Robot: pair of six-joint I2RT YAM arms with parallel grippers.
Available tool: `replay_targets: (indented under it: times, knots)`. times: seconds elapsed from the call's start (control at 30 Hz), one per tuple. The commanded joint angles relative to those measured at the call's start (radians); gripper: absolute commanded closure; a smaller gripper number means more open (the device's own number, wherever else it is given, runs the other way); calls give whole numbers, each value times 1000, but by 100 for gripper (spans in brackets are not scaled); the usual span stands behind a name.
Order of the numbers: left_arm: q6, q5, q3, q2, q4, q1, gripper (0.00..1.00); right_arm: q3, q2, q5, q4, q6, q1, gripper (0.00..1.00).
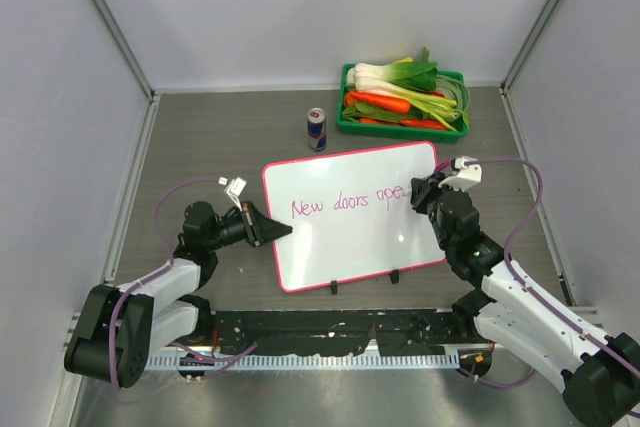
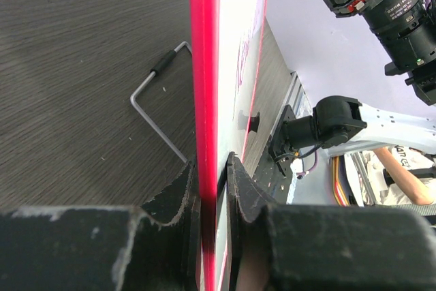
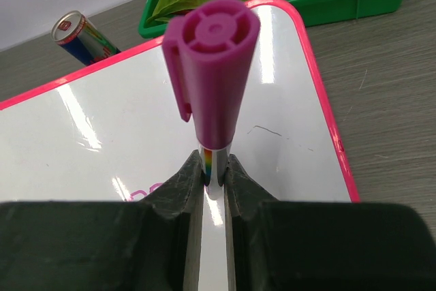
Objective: Write a sentence on the whiteboard
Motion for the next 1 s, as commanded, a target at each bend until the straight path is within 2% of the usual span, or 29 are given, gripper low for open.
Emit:
replay_targets:
  times: [0.0,0.57,0.97]
  knots:
    - [111,-62,8,15,-40,-4,100,8,8,17,-6,-5,-2,99]
    - [109,-62,6,11,-43,-6,100,80,81,77,64,-39,-5,98]
    - [111,-62,6,11,-41,-4,100,68,69,92,22,-33,-9,99]
